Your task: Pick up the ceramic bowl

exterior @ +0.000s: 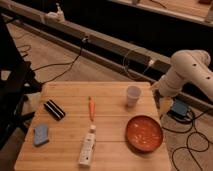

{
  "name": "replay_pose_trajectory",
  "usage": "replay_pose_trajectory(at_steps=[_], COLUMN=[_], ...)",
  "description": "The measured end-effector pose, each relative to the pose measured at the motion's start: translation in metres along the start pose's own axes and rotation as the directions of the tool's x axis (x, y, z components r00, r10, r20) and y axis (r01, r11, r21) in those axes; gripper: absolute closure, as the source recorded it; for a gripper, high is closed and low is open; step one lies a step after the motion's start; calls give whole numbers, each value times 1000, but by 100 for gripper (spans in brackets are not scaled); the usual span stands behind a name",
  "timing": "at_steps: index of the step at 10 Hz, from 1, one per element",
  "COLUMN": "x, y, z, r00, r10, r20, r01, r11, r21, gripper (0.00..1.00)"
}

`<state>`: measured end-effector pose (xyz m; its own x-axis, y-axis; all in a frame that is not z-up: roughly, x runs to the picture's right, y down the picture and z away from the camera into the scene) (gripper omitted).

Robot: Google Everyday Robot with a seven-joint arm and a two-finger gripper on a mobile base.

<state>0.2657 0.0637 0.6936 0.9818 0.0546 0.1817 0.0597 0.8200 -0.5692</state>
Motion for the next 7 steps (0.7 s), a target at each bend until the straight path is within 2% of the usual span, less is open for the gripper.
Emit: replay_pose_trajectory(at_steps=[5, 7], x=[1, 6], y=[-2, -12], z=[-2, -3], r00=[1000, 999], r10=[0, 45], r20=[-5, -31], r01=[0, -45], r11=[1000, 999], r21=[4, 3], gripper=[20, 20])
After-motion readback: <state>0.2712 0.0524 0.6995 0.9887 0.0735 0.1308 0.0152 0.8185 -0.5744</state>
